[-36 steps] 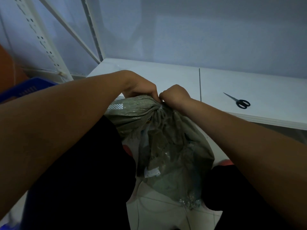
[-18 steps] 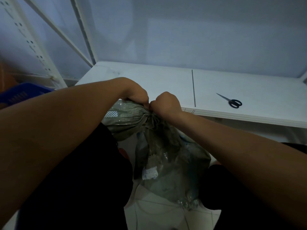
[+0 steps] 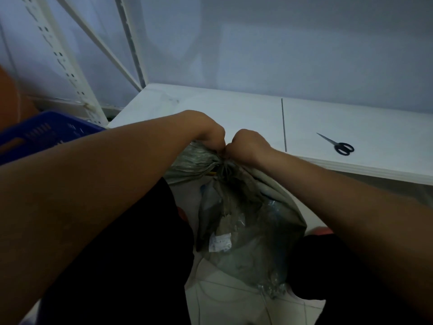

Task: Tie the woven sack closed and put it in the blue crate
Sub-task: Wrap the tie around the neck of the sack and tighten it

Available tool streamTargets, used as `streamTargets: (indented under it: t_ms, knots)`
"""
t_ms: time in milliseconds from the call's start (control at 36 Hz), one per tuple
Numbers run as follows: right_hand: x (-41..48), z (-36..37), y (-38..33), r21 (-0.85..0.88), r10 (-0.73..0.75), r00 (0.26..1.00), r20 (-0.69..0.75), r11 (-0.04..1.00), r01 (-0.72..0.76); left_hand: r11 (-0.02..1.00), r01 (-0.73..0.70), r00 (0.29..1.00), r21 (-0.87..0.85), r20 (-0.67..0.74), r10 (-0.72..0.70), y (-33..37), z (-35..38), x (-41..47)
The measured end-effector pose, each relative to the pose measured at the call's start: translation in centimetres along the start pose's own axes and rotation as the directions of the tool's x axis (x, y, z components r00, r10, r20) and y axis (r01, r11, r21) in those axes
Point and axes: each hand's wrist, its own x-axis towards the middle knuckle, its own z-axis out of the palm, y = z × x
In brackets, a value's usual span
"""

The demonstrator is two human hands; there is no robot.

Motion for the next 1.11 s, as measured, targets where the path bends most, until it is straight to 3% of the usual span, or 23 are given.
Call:
streamTargets:
  t_ms: [167,361,500,722,889,1111]
  knots:
    - [1.1,-1.8,0.5,0.014,0.091,0.996,-0.013,0.996,-0.090,0.996,0.004,0.999,-0.084,-0.047,-0.008,0.1,0.4,1.4]
    - [1.2,-2.6,0.8,0.067,0.093,0.994,-0.053,0.994,-0.090,0.984,-0.079,0.997,-0.162,-0.038,0.074,1.3,1.0,2.9]
    - [1.2,-3.8,1.3,0.218,0.127,0.989,-0.077,0.970,-0.108,0.994,-0.067,0.994,-0.091,-0.093,0.059,0.9,0.9,2.9]
    - [2.0,-5.2,2.0,0.511,0.209,0.947,-0.245,0.858,-0.058,0.975,-0.107,0.980,-0.196,-0.184,0.071,0.7,0.9,3.7]
    - [2.5,-5.3,2.5,0.531,0.247,0.918,-0.310,0.846,-0.048,0.973,-0.088,0.963,-0.215,-0.268,0.027,1.4,0.5,3.8]
    - [3.3,-4.5,4.2,0.503,0.238,0.936,-0.259,0.861,-0.079,0.969,-0.064,0.947,-0.238,-0.320,-0.015,2.2,-0.1,4.7]
